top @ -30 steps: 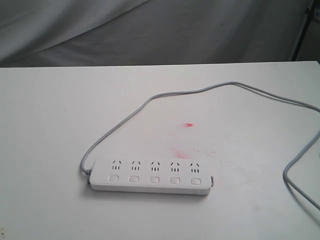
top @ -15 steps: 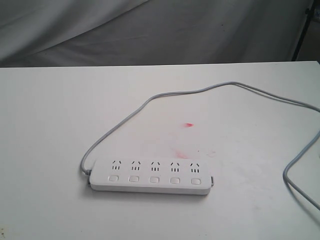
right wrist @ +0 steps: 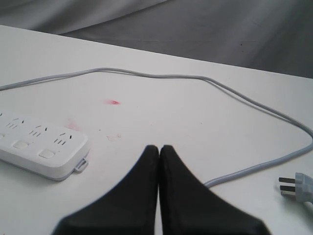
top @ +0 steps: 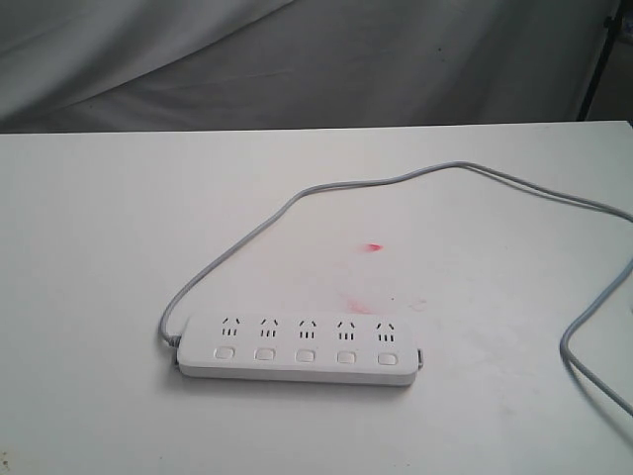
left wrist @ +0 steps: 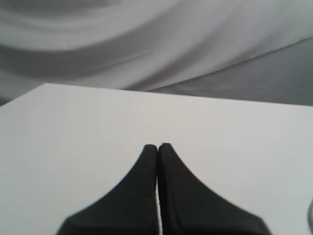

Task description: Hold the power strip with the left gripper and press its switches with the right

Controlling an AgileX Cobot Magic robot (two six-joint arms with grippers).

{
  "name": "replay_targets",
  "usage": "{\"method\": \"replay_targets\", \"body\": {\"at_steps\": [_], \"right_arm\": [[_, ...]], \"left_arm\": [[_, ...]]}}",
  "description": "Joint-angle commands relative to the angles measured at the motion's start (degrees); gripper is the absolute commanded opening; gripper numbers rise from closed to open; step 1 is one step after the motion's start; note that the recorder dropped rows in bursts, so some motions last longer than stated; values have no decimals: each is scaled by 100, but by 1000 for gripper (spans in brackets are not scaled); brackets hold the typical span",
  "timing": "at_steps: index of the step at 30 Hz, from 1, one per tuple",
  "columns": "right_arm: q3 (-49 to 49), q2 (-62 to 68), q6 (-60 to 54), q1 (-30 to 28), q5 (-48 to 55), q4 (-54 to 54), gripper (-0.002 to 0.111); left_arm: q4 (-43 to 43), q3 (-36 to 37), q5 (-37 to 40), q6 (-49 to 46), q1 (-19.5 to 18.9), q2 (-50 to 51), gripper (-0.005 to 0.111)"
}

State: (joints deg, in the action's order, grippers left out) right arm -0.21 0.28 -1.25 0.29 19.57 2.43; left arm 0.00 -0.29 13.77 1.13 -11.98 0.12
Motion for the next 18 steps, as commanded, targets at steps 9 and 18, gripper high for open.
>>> {"method": "replay_targets", "body": {"at_steps": [9,18], "right_arm": [[21,-28,-5,-29,-10,-10,0],[21,-28,-5,-29,-10,-10,0]], "left_arm": [[0,29,149,26,-9,-12,0],[0,29,149,26,-9,-12,0]]}}
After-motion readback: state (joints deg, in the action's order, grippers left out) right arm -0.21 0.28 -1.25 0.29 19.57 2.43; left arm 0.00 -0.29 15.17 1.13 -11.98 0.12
